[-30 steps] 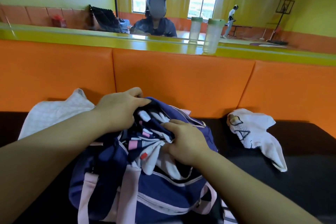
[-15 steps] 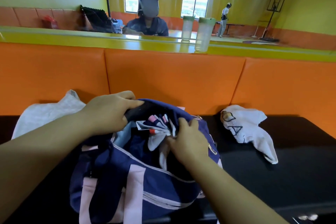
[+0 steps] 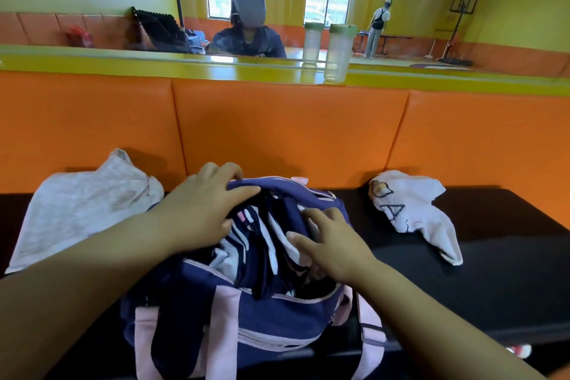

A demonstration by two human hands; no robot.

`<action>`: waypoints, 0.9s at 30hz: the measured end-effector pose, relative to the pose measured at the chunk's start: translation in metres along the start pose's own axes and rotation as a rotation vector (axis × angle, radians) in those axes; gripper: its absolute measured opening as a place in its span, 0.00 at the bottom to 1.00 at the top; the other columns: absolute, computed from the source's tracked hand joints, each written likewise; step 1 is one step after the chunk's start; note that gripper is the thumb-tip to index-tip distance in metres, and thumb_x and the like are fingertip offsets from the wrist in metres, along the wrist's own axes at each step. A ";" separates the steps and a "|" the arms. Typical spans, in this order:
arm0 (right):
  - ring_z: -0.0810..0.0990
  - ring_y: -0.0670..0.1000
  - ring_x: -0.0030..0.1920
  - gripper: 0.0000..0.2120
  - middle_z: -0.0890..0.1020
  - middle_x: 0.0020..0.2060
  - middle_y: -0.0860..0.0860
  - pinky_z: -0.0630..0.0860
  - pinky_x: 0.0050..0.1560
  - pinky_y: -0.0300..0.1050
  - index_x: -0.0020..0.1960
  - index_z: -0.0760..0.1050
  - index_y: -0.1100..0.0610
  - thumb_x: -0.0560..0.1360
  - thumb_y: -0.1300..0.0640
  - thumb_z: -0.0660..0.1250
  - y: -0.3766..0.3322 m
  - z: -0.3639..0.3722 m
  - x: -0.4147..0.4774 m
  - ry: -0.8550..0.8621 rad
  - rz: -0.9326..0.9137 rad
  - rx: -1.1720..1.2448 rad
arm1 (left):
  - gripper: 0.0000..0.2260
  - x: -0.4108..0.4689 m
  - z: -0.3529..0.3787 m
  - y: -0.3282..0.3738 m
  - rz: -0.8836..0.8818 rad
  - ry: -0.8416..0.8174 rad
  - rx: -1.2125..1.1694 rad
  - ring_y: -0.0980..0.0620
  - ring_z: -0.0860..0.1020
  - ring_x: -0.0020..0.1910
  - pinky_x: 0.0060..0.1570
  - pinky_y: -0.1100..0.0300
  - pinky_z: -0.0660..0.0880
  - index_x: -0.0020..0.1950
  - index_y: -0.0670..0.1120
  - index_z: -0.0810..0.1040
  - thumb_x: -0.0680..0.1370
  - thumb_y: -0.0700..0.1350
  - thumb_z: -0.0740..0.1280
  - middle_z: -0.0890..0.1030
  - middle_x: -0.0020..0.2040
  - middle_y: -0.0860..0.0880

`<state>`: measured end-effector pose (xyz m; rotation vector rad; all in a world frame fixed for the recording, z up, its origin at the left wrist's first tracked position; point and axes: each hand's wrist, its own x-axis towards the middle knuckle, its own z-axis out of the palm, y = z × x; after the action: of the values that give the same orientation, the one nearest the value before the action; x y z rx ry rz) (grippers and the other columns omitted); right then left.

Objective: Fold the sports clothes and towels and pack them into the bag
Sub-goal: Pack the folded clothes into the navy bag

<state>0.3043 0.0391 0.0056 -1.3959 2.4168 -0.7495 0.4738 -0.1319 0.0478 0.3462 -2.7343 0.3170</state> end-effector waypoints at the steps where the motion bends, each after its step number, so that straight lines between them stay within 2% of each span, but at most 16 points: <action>1: 0.73 0.52 0.58 0.24 0.69 0.59 0.49 0.70 0.56 0.46 0.68 0.66 0.44 0.75 0.37 0.61 0.003 -0.002 -0.002 0.017 -0.003 0.006 | 0.25 0.001 0.002 0.008 0.027 0.051 0.004 0.42 0.73 0.48 0.38 0.49 0.76 0.62 0.52 0.75 0.65 0.48 0.69 0.73 0.56 0.46; 4: 0.74 0.52 0.57 0.20 0.71 0.58 0.50 0.71 0.56 0.48 0.66 0.68 0.45 0.77 0.42 0.62 0.006 -0.002 -0.006 0.050 -0.016 0.050 | 0.19 0.004 0.011 0.036 0.098 0.109 0.020 0.45 0.70 0.51 0.49 0.47 0.71 0.55 0.52 0.79 0.69 0.57 0.62 0.76 0.55 0.49; 6: 0.73 0.54 0.57 0.17 0.72 0.58 0.51 0.72 0.55 0.49 0.65 0.69 0.47 0.78 0.46 0.61 0.007 0.000 -0.005 0.080 -0.028 -0.008 | 0.19 0.004 0.020 0.051 0.143 0.066 0.064 0.46 0.71 0.52 0.58 0.44 0.64 0.52 0.53 0.80 0.70 0.61 0.60 0.78 0.53 0.50; 8: 0.74 0.56 0.53 0.13 0.73 0.54 0.52 0.73 0.51 0.51 0.62 0.69 0.50 0.78 0.52 0.60 0.012 0.001 -0.001 0.130 -0.033 -0.063 | 0.20 0.002 0.029 0.058 0.178 -0.019 0.132 0.48 0.74 0.52 0.63 0.39 0.63 0.52 0.53 0.80 0.67 0.63 0.67 0.79 0.51 0.52; 10: 0.74 0.59 0.49 0.11 0.72 0.49 0.52 0.73 0.47 0.53 0.59 0.67 0.52 0.76 0.56 0.59 0.020 -0.001 0.002 0.170 -0.002 -0.105 | 0.27 0.002 0.035 0.061 0.186 -0.078 0.177 0.49 0.78 0.50 0.63 0.38 0.66 0.56 0.53 0.79 0.60 0.63 0.75 0.80 0.49 0.53; 12: 0.75 0.61 0.49 0.13 0.73 0.51 0.54 0.73 0.45 0.52 0.60 0.65 0.53 0.75 0.57 0.59 0.029 -0.005 0.004 0.175 0.054 -0.155 | 0.33 0.002 0.039 0.059 0.180 -0.068 0.150 0.51 0.79 0.49 0.66 0.42 0.61 0.58 0.52 0.75 0.58 0.62 0.77 0.79 0.48 0.53; 14: 0.75 0.61 0.51 0.16 0.72 0.56 0.55 0.72 0.44 0.50 0.63 0.64 0.55 0.76 0.55 0.61 0.035 -0.008 0.004 0.208 0.051 -0.159 | 0.33 0.001 0.041 0.056 0.153 -0.062 0.163 0.51 0.79 0.47 0.65 0.45 0.56 0.55 0.51 0.71 0.56 0.61 0.78 0.78 0.46 0.53; 16: 0.76 0.59 0.53 0.19 0.72 0.59 0.55 0.73 0.46 0.49 0.64 0.67 0.55 0.76 0.50 0.63 0.034 -0.008 0.001 0.359 -0.191 -0.126 | 0.29 0.001 0.037 0.056 0.158 -0.184 0.224 0.50 0.79 0.47 0.66 0.44 0.52 0.51 0.51 0.74 0.56 0.60 0.78 0.77 0.45 0.53; 17: 0.75 0.58 0.54 0.21 0.73 0.59 0.55 0.73 0.49 0.49 0.64 0.68 0.54 0.75 0.47 0.63 0.030 -0.007 0.001 0.422 -0.371 -0.140 | 0.26 0.002 0.033 0.058 0.165 -0.271 0.276 0.49 0.78 0.50 0.69 0.43 0.46 0.51 0.51 0.76 0.59 0.60 0.77 0.77 0.46 0.52; 18: 0.75 0.58 0.57 0.22 0.74 0.60 0.56 0.73 0.52 0.50 0.65 0.69 0.53 0.74 0.45 0.64 0.028 -0.004 0.002 0.455 -0.545 -0.201 | 0.22 0.002 0.031 0.060 0.172 -0.345 0.322 0.47 0.75 0.58 0.68 0.42 0.35 0.54 0.50 0.77 0.65 0.59 0.73 0.77 0.52 0.51; 19: 0.74 0.58 0.58 0.23 0.74 0.62 0.57 0.72 0.53 0.50 0.66 0.69 0.52 0.73 0.45 0.64 0.028 0.001 0.005 0.443 -0.686 -0.307 | 0.20 0.002 0.035 0.059 0.155 -0.419 0.354 0.46 0.67 0.67 0.64 0.43 0.24 0.61 0.51 0.75 0.72 0.58 0.67 0.74 0.59 0.50; 21: 0.77 0.59 0.56 0.22 0.76 0.62 0.55 0.75 0.49 0.50 0.64 0.73 0.51 0.71 0.48 0.63 0.035 0.013 0.013 0.342 -0.792 -0.534 | 0.20 0.005 0.040 0.056 0.144 -0.560 0.434 0.43 0.54 0.74 0.55 0.43 0.15 0.70 0.52 0.67 0.79 0.57 0.57 0.67 0.68 0.49; 24: 0.80 0.59 0.44 0.16 0.80 0.49 0.54 0.78 0.34 0.48 0.53 0.80 0.52 0.66 0.53 0.68 0.056 0.020 0.025 0.185 -0.611 -0.605 | 0.20 0.005 0.044 0.049 0.181 -0.686 0.497 0.41 0.52 0.75 0.51 0.42 0.13 0.71 0.54 0.67 0.81 0.57 0.52 0.70 0.69 0.50; 25: 0.79 0.60 0.43 0.14 0.80 0.48 0.54 0.77 0.32 0.49 0.52 0.80 0.53 0.66 0.54 0.69 0.063 0.020 0.026 0.122 -0.523 -0.563 | 0.20 0.004 0.047 0.045 0.187 -0.721 0.492 0.41 0.53 0.75 0.49 0.44 0.12 0.70 0.54 0.68 0.81 0.57 0.52 0.71 0.68 0.50; 27: 0.77 0.62 0.47 0.13 0.78 0.51 0.56 0.76 0.38 0.52 0.54 0.78 0.55 0.71 0.53 0.63 0.073 0.020 0.028 0.042 -0.429 -0.473 | 0.20 0.002 0.050 0.040 0.214 -0.784 0.506 0.42 0.54 0.74 0.47 0.44 0.11 0.69 0.53 0.70 0.81 0.57 0.52 0.72 0.67 0.50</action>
<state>0.2457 0.0383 -0.0500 -2.1414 2.4537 -0.2876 0.4442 -0.1075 -0.0039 0.3599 -3.4285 1.1556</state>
